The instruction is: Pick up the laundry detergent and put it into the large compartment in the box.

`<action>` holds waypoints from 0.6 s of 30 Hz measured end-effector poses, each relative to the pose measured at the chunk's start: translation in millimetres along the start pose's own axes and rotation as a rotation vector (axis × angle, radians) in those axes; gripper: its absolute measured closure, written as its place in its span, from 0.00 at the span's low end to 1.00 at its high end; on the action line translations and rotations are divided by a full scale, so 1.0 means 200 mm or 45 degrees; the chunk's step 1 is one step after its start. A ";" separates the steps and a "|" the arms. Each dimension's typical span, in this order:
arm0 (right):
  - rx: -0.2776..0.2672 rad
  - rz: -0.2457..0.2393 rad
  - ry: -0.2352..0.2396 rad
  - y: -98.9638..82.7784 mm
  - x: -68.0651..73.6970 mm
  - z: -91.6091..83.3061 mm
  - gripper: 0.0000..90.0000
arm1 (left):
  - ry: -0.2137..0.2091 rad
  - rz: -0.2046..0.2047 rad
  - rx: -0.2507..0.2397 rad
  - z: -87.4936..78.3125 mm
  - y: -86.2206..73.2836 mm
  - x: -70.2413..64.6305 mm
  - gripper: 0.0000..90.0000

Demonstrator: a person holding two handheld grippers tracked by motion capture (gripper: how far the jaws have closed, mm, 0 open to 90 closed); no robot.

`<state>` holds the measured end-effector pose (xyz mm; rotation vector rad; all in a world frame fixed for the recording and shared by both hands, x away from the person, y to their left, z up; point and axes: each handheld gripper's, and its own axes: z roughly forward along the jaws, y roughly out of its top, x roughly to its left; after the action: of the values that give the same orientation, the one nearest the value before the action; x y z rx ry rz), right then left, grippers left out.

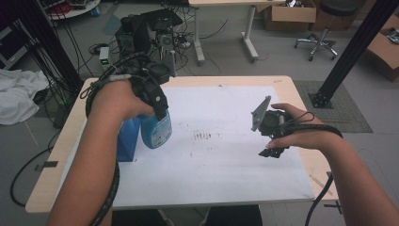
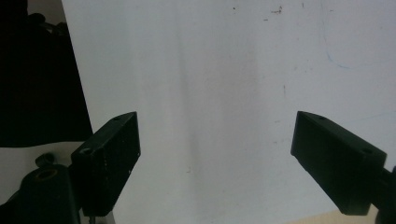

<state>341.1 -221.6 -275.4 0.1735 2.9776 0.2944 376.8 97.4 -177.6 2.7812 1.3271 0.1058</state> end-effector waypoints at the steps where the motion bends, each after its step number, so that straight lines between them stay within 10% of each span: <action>1: 0.001 -0.001 0.000 0.00 0.00 0.00 0.18 | 0.005 -0.012 0.000 -0.02 0.00 0.01 0.44; 18: 0.018 -0.013 0.011 0.03 -0.02 0.02 0.18 | 0.044 -0.232 -0.021 -0.32 -0.07 0.20 0.44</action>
<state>345.6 -215.7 -276.7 0.1595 2.9888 0.2734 386.8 139.1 -113.8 2.6406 1.5722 0.1556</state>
